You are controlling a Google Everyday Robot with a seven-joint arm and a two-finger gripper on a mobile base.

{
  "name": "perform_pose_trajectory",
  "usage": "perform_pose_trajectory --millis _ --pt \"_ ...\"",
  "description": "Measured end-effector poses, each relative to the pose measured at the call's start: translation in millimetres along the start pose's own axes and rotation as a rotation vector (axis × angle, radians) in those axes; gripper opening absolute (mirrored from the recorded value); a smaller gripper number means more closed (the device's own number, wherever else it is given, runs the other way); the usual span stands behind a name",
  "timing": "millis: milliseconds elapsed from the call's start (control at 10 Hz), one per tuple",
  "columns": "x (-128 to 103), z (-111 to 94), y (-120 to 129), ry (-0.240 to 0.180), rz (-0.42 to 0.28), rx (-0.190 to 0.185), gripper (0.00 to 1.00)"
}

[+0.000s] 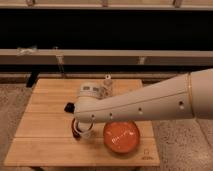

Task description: Place the white sponge in the ceramic cup

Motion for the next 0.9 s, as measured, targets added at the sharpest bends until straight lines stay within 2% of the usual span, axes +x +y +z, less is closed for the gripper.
perform_pose_trajectory --millis 400,900 --pt "-1.3 -5.3 -7.6 -0.011 -0.015 0.017 0.8" --pt "-1.7 -5.3 -8.2 -0.013 -0.015 0.019 0.8"
